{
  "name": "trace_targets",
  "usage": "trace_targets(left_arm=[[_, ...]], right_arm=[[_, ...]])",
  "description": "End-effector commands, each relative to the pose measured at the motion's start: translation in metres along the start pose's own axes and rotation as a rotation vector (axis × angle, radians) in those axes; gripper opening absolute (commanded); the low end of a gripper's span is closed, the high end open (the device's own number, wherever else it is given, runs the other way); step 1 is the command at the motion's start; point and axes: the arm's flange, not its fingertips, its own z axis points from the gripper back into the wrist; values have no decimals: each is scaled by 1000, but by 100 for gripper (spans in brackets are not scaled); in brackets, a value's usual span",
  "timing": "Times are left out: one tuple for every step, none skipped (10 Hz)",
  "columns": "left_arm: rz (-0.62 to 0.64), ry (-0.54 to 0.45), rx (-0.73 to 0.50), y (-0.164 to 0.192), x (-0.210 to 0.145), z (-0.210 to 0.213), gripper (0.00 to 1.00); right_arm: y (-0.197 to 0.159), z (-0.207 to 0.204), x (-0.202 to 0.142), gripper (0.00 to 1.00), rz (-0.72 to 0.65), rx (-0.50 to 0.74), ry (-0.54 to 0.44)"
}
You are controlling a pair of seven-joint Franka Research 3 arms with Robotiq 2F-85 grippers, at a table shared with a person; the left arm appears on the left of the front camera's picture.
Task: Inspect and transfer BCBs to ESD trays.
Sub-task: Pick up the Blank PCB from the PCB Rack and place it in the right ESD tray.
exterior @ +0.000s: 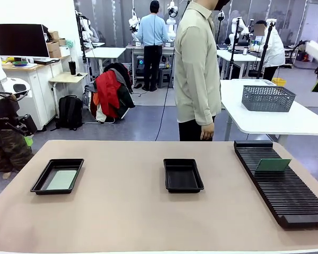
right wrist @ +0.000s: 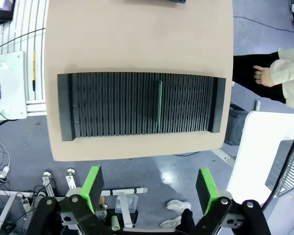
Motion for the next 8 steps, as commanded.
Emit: trace_targets(left_arm=[[2,-10,-2,0,1,-2,100],[2,-10,-2,0,1,-2,100],[2,-10,-2,0,1,-2,100],[2,-10,-2,0,1,-2,100],[2,-10,-2,0,1,-2,100],[2,-10,-2,0,1,-2,100],[2,-10,-2,0,1,-2,100],[2,-10,-2,0,1,-2,100]], right_arm=[[-3,-31,2,100,29,-29,-6],[-5,-50,3,100,40,-30,-1],[-8,-68,3,100,34,-18,-8],[-9,-85,5,100,36,-21,-7],[-12,-101,8,100,46,-25,0],[-18,-122,11,100,51,-2,-4],[-25,-136,13,100,56,15,-15],[-29,-150,16,100,57,20,0]])
